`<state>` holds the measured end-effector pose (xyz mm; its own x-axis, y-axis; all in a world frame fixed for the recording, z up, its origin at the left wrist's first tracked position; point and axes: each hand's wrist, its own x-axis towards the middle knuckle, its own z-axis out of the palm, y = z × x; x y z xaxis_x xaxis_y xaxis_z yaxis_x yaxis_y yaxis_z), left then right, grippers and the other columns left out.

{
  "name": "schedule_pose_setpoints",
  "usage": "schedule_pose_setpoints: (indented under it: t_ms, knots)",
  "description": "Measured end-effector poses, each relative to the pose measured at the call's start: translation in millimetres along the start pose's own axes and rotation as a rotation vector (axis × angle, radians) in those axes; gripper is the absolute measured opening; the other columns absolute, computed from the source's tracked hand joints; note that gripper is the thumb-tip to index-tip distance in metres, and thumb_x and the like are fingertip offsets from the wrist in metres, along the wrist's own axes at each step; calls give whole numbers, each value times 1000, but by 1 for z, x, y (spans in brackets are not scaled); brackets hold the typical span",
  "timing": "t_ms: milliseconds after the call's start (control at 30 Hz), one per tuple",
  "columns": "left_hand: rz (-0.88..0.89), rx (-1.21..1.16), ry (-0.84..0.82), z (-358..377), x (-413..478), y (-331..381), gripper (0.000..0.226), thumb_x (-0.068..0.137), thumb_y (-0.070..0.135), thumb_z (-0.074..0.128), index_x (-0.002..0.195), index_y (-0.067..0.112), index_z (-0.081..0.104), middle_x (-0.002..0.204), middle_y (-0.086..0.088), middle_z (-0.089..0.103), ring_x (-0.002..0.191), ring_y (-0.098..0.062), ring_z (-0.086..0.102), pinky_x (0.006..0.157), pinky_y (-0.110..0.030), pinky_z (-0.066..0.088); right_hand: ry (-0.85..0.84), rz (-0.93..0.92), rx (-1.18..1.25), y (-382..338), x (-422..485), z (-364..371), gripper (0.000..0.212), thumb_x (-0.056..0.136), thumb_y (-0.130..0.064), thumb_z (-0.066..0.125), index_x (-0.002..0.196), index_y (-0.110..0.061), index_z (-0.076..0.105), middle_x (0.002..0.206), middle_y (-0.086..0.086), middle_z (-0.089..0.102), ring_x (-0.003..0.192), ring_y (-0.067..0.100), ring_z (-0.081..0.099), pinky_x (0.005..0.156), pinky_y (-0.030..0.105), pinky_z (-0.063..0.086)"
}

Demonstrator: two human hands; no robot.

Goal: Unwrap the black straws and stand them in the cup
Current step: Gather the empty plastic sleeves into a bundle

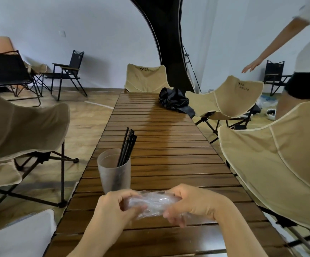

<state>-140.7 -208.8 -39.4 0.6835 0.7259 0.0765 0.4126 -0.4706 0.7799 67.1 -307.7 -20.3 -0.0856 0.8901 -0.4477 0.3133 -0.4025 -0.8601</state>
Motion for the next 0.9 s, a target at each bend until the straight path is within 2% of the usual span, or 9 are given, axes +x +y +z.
schedule_pose_setpoints:
  t_ms: [67, 133, 267, 367, 433, 500, 567, 633, 900]
  knots:
    - [62, 68, 29, 0, -2, 1, 29, 76, 40, 73, 101, 44, 58, 97, 21, 60, 89, 5, 58, 71, -7, 43, 50, -27, -38, 1, 2, 3, 24, 85, -24, 69, 107, -19, 62, 78, -3, 68, 59, 10, 56, 57, 20, 45]
    - [144, 79, 26, 1, -2, 1, 50, 73, 43, 74, 111, 49, 43, 116, 32, 42, 106, 5, 50, 84, -8, 42, 99, -55, -73, 1, 3, 5, 15, 87, -26, 67, 101, -22, 63, 73, -6, 67, 54, 7, 51, 53, 17, 42]
    - [268, 197, -66, 5, -2, -5, 90, 70, 50, 73, 135, 54, 10, 124, 51, 7, 120, 15, 27, 101, -11, 29, 169, -84, -129, -1, 3, 7, 12, 91, -29, 63, 98, -20, 61, 70, -7, 64, 50, 4, 45, 48, 15, 35]
    - [346, 317, 11, 8, -7, -8, 77, 81, 38, 68, 137, 51, 17, 128, 43, 16, 117, 18, 25, 100, 1, 25, 171, -76, -169, -8, 3, 10, 12, 90, -28, 62, 98, -20, 61, 70, -8, 63, 49, 3, 46, 46, 13, 36]
    - [340, 342, 88, 8, -14, -11, 65, 87, 32, 64, 140, 42, 28, 133, 27, 28, 114, 14, 32, 88, 10, 22, 153, -73, -189, -15, 4, 13, 10, 90, -25, 62, 97, -18, 61, 70, -6, 62, 49, 3, 46, 45, 13, 36]
    - [303, 363, 159, 9, -22, -12, 61, 90, 28, 61, 142, 36, 30, 134, 18, 31, 116, 6, 40, 91, 3, 30, 138, -73, -200, -22, 8, 19, 8, 90, -21, 62, 95, -16, 62, 71, -2, 62, 49, 4, 46, 46, 14, 35]
    - [236, 371, 199, 10, -28, -12, 63, 90, 23, 60, 143, 31, 28, 137, 11, 32, 122, -3, 43, 100, -16, 42, 125, -70, -227, -27, 12, 26, 5, 89, -19, 62, 94, -17, 62, 73, 0, 61, 49, 5, 45, 47, 16, 35]
    - [199, 388, 226, 8, -31, -12, 62, 90, 19, 60, 143, 29, 29, 138, 7, 32, 126, -7, 41, 102, -26, 45, 114, -67, -245, -32, 15, 33, 3, 88, -18, 62, 91, -19, 61, 70, -2, 62, 49, 5, 45, 48, 18, 35]
    - [197, 446, 289, -15, -40, -30, 56, 90, 15, 59, 136, 30, 33, 133, 7, 36, 123, -8, 40, 92, -19, 42, 109, -106, -242, -51, 31, 59, 6, 88, -20, 63, 94, -20, 61, 69, -5, 63, 47, 3, 45, 46, 15, 36]
